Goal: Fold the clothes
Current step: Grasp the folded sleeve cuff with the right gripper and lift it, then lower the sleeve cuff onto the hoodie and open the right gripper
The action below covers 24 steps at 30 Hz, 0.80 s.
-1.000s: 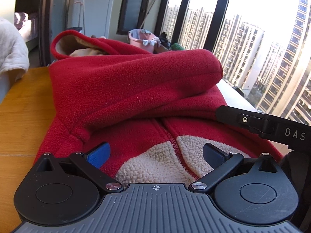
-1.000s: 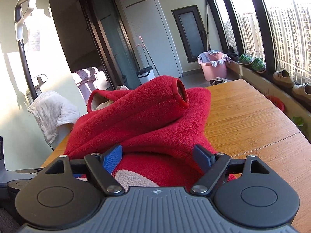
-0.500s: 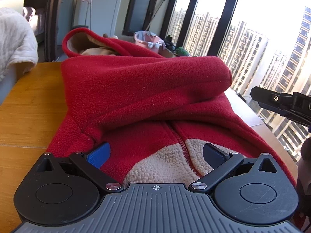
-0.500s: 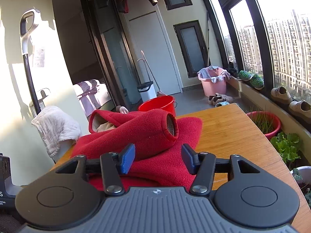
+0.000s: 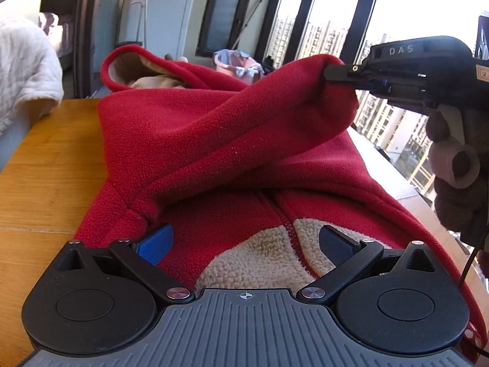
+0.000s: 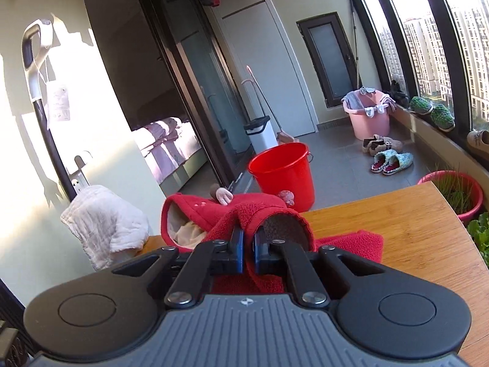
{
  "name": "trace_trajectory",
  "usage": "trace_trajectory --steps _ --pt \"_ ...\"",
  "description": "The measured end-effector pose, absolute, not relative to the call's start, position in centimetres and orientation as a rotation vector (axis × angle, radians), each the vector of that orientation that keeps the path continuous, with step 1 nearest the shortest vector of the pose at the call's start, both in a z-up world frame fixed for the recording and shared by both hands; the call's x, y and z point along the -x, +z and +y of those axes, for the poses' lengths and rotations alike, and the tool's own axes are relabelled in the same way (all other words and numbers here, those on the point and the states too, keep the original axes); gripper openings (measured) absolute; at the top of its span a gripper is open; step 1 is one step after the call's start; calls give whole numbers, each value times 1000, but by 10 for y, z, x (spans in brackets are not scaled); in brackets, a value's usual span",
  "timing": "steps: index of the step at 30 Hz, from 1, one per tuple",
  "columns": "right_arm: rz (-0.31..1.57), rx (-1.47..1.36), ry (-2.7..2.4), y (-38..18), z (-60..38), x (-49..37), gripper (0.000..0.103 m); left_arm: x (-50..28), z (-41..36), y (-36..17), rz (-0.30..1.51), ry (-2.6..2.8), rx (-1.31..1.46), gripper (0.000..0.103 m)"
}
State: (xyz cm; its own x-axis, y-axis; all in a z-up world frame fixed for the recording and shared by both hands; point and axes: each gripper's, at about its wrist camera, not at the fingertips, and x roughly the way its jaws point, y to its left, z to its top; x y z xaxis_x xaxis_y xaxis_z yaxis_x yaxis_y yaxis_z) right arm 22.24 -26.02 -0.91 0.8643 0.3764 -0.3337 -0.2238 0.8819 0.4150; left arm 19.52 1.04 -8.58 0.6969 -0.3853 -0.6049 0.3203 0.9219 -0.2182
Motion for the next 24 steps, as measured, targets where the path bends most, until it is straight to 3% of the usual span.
trace_trajectory --steps 5,10,12,15,18,20,22,24 --pt "368 -512 405 18 -286 -207 6 -194 10 -86 697 -396 97 103" --pt "612 -287 77 -37 -287 -228 10 -194 13 -86 696 -402 115 103" --pt "617 -191 -39 -53 -288 -225 14 -195 14 -85 697 -403 118 103" --pt "551 -255 0 -42 -296 -212 28 -195 13 -85 699 -401 116 103" --pt "403 -251 117 -10 -284 -197 33 -196 11 -85 702 -396 104 103" --pt "344 -255 231 6 -272 -195 43 -196 9 -85 705 -393 95 103" --pt "358 -279 338 9 -259 -204 64 -196 8 -84 708 -391 82 103" --pt "461 -269 341 -9 -247 -223 66 -197 5 -83 716 -399 54 103"
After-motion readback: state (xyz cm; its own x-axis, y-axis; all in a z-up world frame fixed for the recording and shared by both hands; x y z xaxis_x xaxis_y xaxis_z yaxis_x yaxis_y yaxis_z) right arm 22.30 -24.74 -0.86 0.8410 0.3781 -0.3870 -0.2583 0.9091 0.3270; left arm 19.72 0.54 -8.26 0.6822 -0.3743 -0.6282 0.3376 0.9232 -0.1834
